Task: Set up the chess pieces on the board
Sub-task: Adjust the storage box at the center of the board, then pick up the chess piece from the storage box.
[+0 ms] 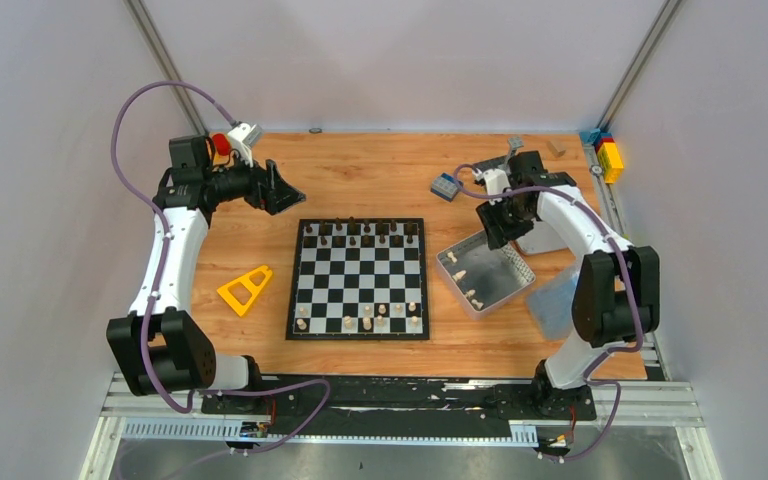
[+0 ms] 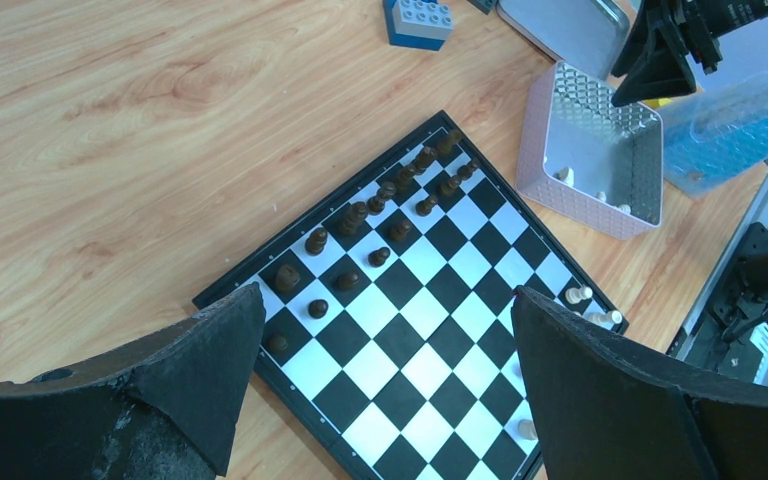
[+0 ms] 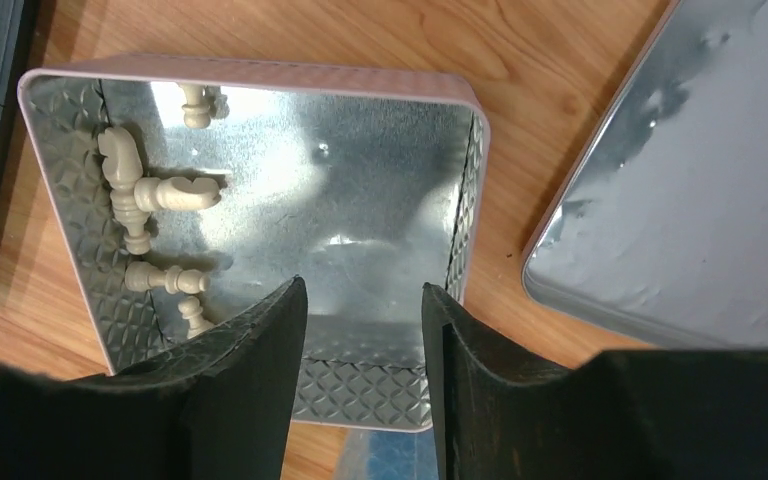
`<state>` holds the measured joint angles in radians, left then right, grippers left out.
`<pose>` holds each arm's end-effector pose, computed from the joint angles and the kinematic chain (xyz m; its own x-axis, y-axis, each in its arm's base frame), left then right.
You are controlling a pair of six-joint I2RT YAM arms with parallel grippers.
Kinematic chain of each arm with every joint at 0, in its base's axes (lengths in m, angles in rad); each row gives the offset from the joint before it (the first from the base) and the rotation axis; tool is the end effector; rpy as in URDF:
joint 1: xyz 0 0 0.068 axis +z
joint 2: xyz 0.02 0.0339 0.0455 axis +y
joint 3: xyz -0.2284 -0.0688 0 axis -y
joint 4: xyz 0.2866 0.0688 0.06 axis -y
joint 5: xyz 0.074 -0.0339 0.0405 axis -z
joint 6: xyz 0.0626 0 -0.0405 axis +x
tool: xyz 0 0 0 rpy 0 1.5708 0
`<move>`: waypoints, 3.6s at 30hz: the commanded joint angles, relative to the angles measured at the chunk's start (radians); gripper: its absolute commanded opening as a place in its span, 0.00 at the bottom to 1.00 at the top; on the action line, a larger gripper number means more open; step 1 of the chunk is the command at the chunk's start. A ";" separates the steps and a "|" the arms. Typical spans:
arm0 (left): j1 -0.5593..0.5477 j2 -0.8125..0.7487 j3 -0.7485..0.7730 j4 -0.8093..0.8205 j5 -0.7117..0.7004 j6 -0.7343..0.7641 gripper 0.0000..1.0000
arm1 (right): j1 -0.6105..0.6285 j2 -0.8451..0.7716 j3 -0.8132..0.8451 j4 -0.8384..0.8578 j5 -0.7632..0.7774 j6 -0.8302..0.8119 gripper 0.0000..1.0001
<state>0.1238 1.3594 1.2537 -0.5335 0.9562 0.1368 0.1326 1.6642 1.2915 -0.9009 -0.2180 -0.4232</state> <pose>0.3554 -0.0073 0.3006 -0.5074 0.0161 -0.8615 0.6548 0.6571 -0.3734 0.3646 0.0623 0.1632 -0.7854 -0.5093 -0.3519 -0.5642 0.8228 0.0683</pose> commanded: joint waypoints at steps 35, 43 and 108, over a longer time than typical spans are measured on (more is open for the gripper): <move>-0.015 0.001 0.008 0.023 0.006 -0.005 1.00 | -0.058 0.198 0.083 0.028 0.162 0.199 0.00; -0.021 0.016 0.010 0.023 0.008 -0.015 1.00 | -0.093 0.169 0.048 0.008 0.114 0.237 0.07; -0.025 0.009 -0.037 -0.011 0.013 0.239 1.00 | 0.207 0.119 -0.216 0.255 -0.229 -0.599 0.35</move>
<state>0.1047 1.3766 1.2217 -0.5579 0.9588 0.3466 0.3248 1.7725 1.1049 -0.6468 -0.4213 -1.0046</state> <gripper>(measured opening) 0.998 0.376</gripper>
